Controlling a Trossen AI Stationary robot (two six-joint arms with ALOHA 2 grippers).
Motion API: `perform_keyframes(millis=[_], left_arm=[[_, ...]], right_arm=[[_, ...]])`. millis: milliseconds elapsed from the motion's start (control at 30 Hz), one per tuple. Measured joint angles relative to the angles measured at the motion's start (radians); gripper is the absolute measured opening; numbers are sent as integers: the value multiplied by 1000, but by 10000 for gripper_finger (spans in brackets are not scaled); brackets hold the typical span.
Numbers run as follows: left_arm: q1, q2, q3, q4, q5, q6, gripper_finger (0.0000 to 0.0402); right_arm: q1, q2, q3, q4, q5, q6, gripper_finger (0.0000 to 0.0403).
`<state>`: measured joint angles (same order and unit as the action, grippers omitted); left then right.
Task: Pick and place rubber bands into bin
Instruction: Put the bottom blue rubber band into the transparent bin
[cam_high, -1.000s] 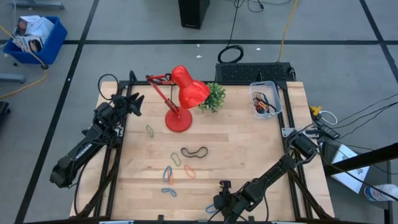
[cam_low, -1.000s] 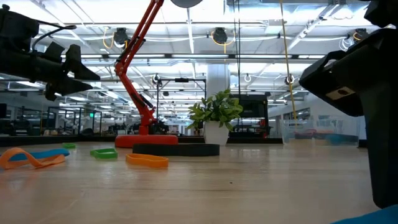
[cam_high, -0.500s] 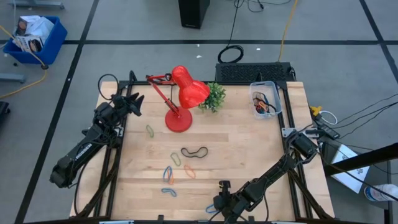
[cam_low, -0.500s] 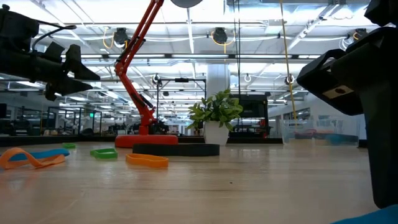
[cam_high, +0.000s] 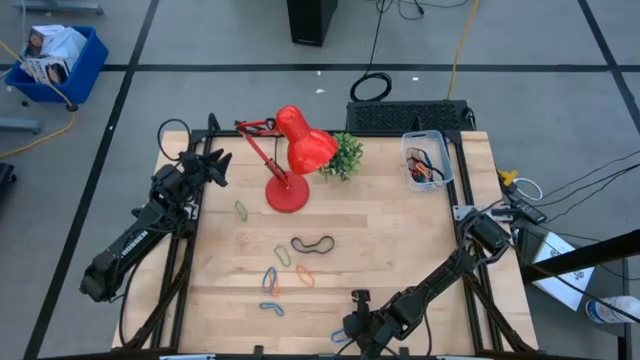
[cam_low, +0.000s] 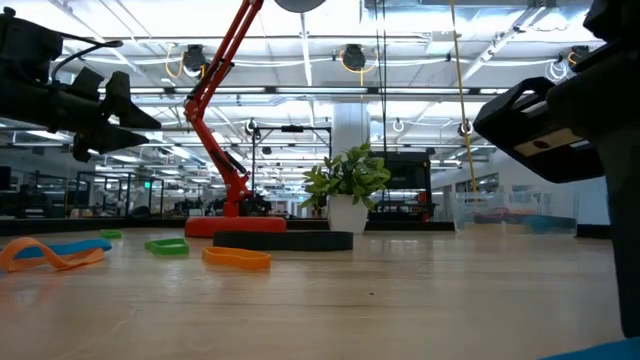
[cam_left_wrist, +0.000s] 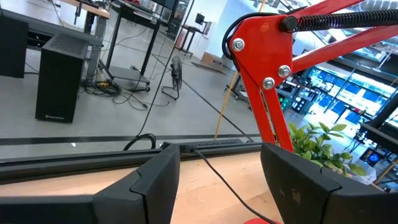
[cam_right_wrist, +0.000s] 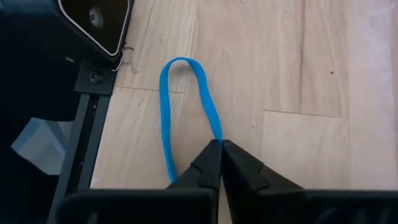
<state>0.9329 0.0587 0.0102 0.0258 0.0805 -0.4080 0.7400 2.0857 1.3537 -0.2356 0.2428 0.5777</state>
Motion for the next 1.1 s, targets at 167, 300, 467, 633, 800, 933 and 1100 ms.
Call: perform_keyframes(millis=[167, 300, 467, 633, 800, 933, 1100], left_arm=[[0, 0, 0, 0, 0, 0, 230], [0, 0, 0, 0, 0, 0, 230], [0, 0, 0, 0, 0, 6, 230], [0, 0, 0, 0, 0, 6, 230], [0, 0, 0, 0, -1, 7, 230], [0, 0, 0, 0, -2, 7, 230], [0, 0, 0, 0, -2, 22, 230]], right_arm=[[1, -52, -5, -60, 101, -60, 1], [-2, -187, -1, -153, 308, -47, 1], [-3, -378, -1, -363, 567, -14, 1], [-18, -550, -1, -629, 841, 74, 0], [-87, -684, -27, -867, 976, 227, 0], [-199, -770, -92, -1004, 970, 336, 0], [-383, -875, -228, -1089, 869, 437, 0]])
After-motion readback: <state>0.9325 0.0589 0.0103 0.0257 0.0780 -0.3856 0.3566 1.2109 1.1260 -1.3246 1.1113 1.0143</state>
